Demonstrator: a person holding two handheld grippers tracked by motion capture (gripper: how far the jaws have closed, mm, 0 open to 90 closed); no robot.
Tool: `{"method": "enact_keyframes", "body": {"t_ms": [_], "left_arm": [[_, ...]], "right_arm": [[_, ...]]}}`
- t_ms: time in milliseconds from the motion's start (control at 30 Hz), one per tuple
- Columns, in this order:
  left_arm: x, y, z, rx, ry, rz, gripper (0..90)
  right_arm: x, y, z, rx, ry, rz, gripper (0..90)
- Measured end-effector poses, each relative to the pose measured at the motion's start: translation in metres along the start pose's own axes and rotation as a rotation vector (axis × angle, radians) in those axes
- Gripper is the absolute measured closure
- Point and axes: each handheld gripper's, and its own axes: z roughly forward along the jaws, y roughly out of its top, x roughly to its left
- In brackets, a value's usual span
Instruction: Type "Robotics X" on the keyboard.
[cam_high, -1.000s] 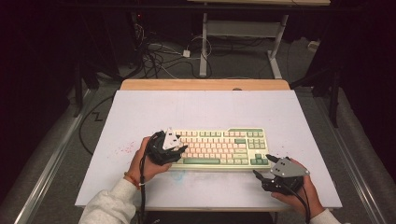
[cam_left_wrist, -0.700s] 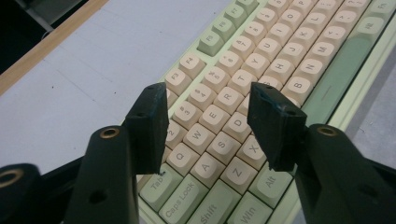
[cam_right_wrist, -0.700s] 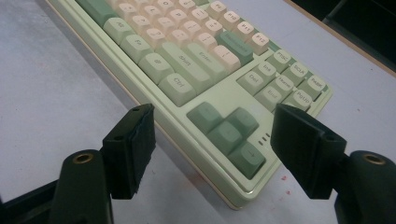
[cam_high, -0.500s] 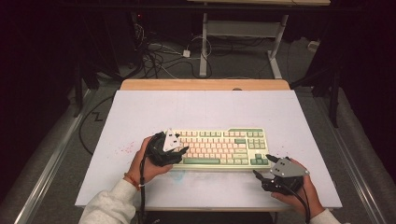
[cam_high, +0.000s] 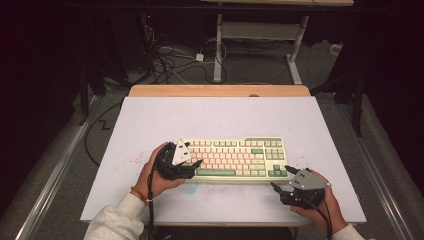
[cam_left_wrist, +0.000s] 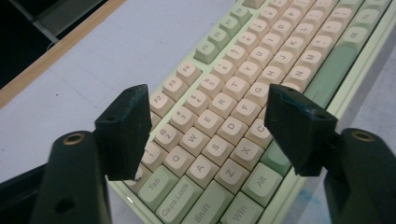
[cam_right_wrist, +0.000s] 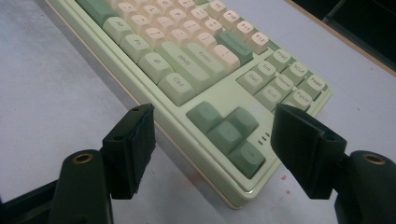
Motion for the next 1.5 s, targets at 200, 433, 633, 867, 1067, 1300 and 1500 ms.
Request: {"method": "enact_keyframes", "body": {"t_ms": [200,433,633,867,1067,1300,1500], "left_arm": [[-0.003,-0.003,-0.001,-0.002,-0.005,-0.003,23.2],[-0.005,-0.010,-0.004,-0.024,-0.020,-0.025,19.0],[-0.012,-0.011,-0.001,-0.028,-0.069,-0.044,27.5],[-0.018,-0.009,0.006,0.001,-0.136,-0.055,54.9],[-0.020,-0.006,0.011,0.011,-0.196,-0.050,81.7],[-0.024,0.001,0.024,0.051,-0.216,-0.021,84.7],[-0.029,0.006,0.035,0.081,-0.234,0.003,84.3]], "right_arm": [[0.000,0.000,0.000,0.001,0.001,0.001,31.1],[0.000,0.000,-0.001,0.003,0.001,0.002,31.1],[0.001,0.000,0.000,0.005,0.002,0.001,31.1],[0.001,0.000,0.000,0.004,0.005,0.001,31.1],[0.001,0.000,0.000,0.003,0.007,0.000,31.1],[0.002,0.000,0.001,0.006,0.011,-0.002,31.1],[0.003,0.000,0.001,0.010,0.015,-0.005,31.2]]}}
